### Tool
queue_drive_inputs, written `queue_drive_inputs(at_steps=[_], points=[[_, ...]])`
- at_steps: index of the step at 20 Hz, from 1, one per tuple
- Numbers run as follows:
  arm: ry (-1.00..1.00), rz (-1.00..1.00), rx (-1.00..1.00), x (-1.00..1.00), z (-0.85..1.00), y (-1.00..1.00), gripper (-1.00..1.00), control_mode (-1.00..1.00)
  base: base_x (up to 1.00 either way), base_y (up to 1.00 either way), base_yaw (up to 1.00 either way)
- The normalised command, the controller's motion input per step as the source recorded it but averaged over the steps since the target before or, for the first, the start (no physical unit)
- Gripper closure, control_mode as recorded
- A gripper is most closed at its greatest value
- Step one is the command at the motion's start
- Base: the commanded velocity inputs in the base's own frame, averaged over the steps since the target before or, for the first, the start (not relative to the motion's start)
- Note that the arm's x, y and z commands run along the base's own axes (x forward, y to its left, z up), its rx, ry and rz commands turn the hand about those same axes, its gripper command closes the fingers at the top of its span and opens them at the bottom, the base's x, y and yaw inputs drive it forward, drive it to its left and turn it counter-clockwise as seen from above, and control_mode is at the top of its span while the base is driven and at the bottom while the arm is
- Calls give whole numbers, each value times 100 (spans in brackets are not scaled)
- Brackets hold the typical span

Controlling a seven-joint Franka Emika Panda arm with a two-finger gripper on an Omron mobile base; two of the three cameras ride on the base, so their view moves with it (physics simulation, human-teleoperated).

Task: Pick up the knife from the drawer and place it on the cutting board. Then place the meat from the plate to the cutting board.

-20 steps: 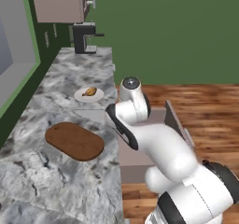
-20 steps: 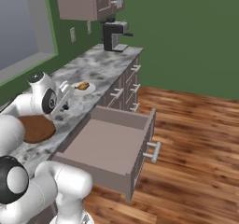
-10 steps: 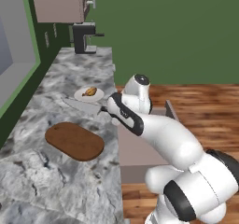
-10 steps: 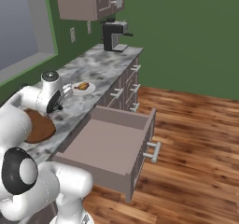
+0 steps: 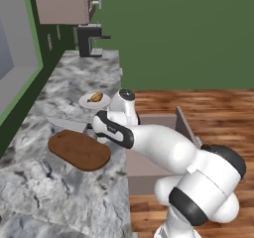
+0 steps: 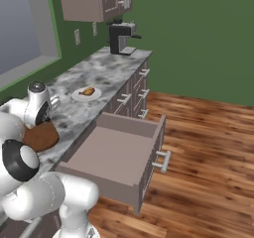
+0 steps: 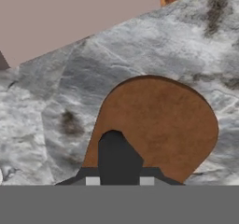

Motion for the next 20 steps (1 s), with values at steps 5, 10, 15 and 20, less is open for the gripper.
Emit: queue_drive_inputs(at_steps=[5, 10, 15, 20], points=[[3, -2, -1, 0, -6, 9, 100, -100, 0, 0, 0], [13, -15, 4, -10, -27, 4, 100, -100, 0, 0, 0], [10, -15, 4, 0, -21, 9, 100, -100, 0, 0, 0], [11, -15, 0, 4, -16, 28, 100, -100, 0, 0, 0]])
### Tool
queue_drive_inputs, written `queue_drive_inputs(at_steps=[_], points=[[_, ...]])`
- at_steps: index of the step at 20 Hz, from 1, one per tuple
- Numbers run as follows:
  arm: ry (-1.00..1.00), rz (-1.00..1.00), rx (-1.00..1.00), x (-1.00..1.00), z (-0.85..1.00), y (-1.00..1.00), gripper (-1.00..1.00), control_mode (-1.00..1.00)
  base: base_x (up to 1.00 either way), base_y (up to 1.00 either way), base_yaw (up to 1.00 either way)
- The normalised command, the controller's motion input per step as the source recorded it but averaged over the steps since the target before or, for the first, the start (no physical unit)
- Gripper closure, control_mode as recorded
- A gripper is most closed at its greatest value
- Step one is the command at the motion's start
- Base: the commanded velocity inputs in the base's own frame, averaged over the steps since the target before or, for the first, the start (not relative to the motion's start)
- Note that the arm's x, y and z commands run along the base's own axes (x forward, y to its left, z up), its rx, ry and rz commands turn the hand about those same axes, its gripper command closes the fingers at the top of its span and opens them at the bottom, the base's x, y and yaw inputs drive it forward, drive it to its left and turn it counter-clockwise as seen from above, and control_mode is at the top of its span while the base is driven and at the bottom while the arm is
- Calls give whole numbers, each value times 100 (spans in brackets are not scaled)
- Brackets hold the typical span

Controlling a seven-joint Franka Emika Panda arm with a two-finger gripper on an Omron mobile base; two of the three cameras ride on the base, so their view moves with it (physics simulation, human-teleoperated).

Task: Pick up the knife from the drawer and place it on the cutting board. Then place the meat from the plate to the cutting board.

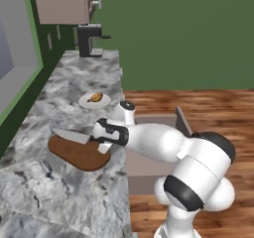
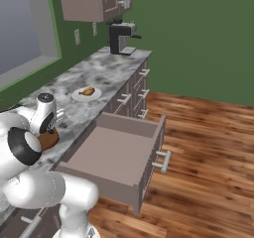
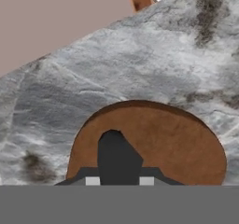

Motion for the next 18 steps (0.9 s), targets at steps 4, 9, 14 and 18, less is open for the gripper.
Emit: queue_drive_inputs(at_steps=[4, 9, 14, 18], points=[[10, -13, -1, 10, -12, 37, 100, -100, 0, 0, 0], [8, -12, -3, 14, -5, 33, 100, -100, 0, 0, 0], [7, -11, -7, 21, -3, 33, 100, -100, 0, 0, 0], [7, -9, -8, 29, 0, 32, 100, -100, 0, 0, 0]])
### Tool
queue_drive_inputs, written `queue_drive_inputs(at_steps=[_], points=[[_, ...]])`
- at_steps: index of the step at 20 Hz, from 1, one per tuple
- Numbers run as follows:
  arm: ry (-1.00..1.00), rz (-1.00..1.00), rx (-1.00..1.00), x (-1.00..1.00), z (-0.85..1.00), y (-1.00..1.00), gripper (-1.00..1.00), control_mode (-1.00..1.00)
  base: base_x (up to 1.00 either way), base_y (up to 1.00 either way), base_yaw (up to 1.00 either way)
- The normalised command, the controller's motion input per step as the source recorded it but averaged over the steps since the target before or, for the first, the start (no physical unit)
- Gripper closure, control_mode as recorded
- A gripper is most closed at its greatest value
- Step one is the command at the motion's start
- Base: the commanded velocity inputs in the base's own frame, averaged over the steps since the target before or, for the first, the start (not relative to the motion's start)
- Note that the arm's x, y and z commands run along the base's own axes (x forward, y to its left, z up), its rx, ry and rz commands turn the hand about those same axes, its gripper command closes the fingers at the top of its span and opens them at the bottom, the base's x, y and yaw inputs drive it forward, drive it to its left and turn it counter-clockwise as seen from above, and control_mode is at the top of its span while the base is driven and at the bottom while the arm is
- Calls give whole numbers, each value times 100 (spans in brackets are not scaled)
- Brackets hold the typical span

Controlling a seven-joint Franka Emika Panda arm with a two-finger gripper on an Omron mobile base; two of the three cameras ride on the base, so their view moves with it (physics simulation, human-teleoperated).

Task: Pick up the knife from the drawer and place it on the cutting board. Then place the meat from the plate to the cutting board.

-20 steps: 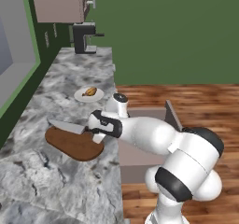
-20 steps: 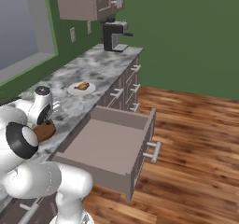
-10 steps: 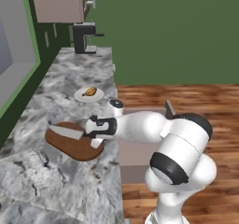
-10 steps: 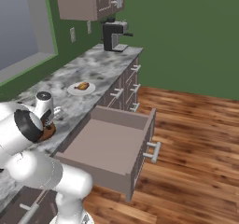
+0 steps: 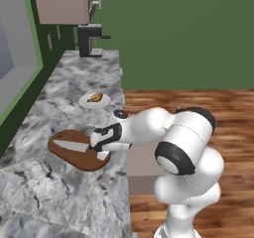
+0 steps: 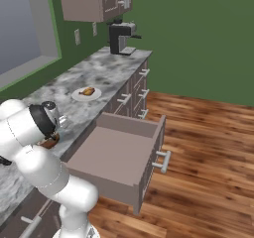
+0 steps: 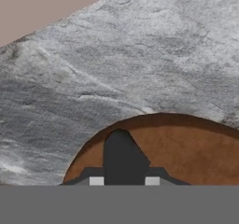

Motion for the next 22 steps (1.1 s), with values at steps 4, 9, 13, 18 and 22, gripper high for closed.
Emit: queue_drive_inputs(at_steps=[4, 9, 13, 18, 22], points=[[11, -9, -6, 32, 0, 35, 100, -100, 0, 0, 0], [4, -4, -1, 9, 0, 17, 100, -100, 0, 0, 0], [0, 0, 0, 0, 0, 0, 100, -100, 0, 0, 0], [-20, -4, -6, -25, 39, 52, 100, -100, 0, 0, 0], [-1, -4, -3, -1, 3, 23, 100, -100, 0, 0, 0]])
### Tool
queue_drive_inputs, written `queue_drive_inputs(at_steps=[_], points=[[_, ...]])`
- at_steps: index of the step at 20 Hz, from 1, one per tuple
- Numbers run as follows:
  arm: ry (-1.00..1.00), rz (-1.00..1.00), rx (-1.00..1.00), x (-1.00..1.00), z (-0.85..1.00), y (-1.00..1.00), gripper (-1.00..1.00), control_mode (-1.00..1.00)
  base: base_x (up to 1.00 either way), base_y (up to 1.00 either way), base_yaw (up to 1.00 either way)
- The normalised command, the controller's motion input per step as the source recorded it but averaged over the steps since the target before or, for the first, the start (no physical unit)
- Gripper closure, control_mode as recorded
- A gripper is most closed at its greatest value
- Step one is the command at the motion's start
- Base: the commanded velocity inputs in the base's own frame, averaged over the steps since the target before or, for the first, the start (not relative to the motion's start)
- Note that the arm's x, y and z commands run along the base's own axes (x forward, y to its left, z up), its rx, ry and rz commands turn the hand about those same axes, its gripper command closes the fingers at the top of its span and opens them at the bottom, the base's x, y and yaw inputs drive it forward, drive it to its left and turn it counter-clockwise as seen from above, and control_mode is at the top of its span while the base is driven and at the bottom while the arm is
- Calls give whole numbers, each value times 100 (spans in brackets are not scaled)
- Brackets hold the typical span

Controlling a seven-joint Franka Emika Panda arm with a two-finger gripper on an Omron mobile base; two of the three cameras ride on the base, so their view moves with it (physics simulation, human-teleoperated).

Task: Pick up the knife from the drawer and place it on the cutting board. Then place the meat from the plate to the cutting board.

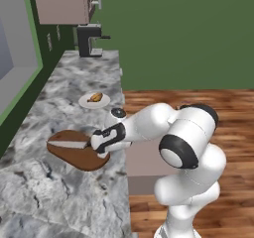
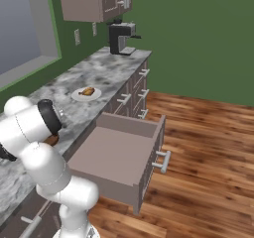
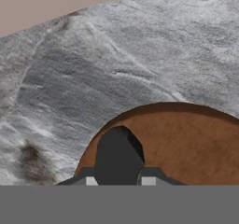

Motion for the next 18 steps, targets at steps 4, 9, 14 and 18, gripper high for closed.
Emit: queue_drive_inputs(at_steps=[4, 9, 14, 18], points=[[0, 0, 0, 0, 0, 9, 100, -100, 0, 0, 0], [0, 0, -3, 0, 0, 32, -100, -100, 0, 0, 0], [0, 0, 0, 0, 0, 0, -100, -100, 0, 0, 0], [0, -6, -1, 1, 36, 26, -100, -100, 0, 0, 0]])
